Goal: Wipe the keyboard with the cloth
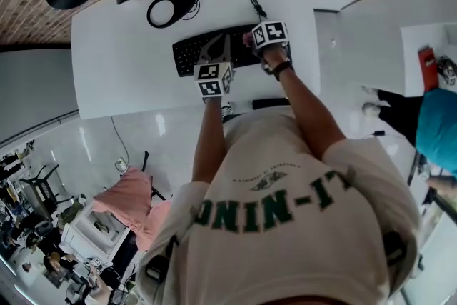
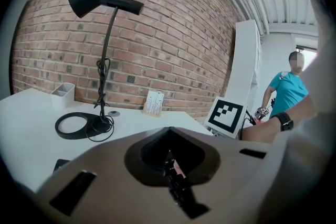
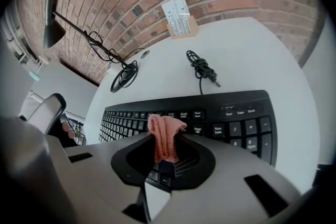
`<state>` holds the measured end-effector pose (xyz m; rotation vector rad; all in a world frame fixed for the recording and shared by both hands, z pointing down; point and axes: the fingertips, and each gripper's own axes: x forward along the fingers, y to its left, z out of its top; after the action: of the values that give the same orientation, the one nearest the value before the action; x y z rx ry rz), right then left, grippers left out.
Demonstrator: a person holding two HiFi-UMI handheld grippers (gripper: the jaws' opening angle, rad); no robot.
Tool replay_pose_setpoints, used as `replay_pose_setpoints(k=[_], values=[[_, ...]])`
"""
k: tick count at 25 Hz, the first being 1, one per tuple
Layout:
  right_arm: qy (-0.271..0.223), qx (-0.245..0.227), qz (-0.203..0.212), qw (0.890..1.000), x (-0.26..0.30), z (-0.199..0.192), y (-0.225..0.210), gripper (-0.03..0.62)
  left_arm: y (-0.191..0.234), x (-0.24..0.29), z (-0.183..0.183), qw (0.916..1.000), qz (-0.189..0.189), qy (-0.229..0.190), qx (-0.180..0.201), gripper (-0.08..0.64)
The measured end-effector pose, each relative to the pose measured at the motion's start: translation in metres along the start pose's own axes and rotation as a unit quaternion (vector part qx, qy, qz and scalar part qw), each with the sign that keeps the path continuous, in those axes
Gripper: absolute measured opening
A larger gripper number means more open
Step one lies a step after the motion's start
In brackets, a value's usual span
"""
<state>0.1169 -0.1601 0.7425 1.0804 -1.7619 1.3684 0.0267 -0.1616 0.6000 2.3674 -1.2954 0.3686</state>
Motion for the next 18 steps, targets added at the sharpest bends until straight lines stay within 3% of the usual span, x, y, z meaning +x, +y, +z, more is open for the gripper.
replay_pose_setpoints(k=[12, 18], values=[[-0.023, 0.026, -0.033, 0.999, -0.034, -0.004, -0.062, 0.049, -0.033, 0.031, 0.003, 0.9993, -0.037, 0.003, 0.001, -0.008], [-0.026, 0.009, -0.067, 0.997, -0.047, -0.003, -0.087, 0.049, -0.041, 0.044, 0.003, 0.9990, -0.043, -0.002, -0.009, -0.008]])
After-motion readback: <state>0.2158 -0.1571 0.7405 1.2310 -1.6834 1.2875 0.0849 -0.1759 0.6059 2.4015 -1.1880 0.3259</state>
